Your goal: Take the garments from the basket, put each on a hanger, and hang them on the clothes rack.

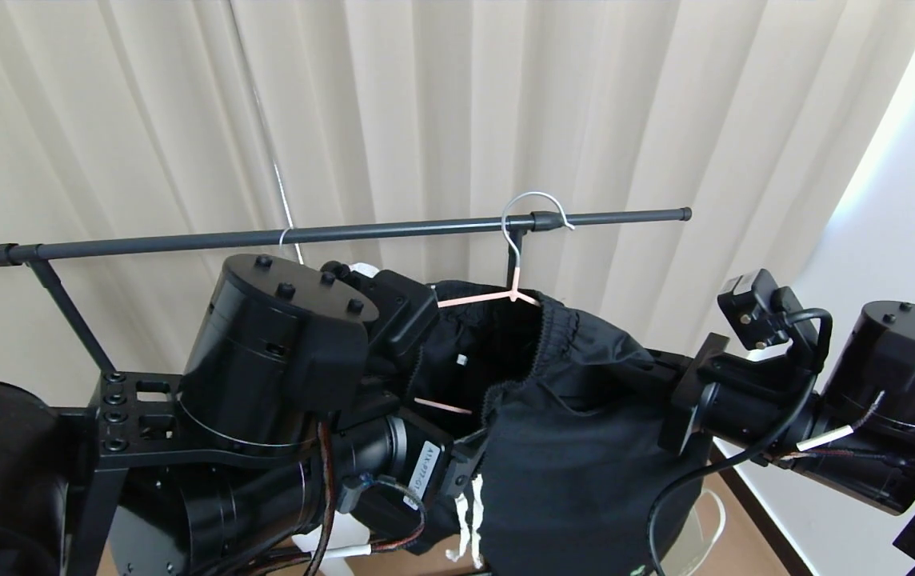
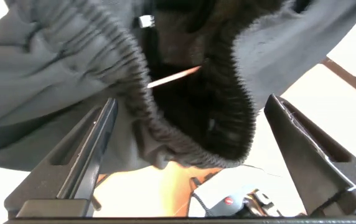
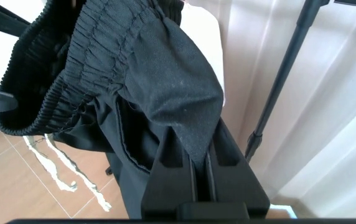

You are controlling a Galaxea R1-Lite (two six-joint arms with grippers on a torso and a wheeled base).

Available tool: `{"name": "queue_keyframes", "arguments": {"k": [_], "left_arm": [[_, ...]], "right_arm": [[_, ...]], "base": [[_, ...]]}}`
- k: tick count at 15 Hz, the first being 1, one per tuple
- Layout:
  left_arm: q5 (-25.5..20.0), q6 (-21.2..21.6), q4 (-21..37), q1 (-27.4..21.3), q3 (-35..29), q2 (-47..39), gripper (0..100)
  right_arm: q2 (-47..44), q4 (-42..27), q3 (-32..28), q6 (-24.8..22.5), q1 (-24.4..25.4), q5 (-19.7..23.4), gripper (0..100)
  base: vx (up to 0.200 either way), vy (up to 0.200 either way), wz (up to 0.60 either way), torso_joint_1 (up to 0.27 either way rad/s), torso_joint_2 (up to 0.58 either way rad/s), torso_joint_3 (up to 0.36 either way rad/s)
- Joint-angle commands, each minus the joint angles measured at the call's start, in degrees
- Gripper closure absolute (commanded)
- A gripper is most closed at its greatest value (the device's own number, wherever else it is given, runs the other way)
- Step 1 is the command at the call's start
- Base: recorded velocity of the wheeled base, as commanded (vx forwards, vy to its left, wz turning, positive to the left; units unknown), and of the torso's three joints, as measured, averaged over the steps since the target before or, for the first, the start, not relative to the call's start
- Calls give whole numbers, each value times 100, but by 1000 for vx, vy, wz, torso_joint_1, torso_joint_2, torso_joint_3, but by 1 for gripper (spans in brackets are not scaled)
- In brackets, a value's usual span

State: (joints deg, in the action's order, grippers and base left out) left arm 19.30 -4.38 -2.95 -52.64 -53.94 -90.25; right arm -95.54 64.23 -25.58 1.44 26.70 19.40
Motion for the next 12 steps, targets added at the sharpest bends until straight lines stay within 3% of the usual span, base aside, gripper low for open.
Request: {"name": "queue_keyframes", "arguments": {"k": [1,5,9,12], "left_arm": [[30,7,14,-1,51,113,0],[39,332,14,34,270,491,0],[-137,1097,5,527,235,930,0],[-1042,1457,14,984,165,1106,0]], "right_arm": [[-9,2,0,6,2,3,100],[-18,-7,9,6,-112,179,100],[-9,-7,44,6,-305,548,100],[-9,2,105,-3,-358,697,100]], "base": [[0,0,0,0,0,0],[0,0,0,0,0,0],[0,0,0,0,0,0],[0,0,0,0,0,0]]}}
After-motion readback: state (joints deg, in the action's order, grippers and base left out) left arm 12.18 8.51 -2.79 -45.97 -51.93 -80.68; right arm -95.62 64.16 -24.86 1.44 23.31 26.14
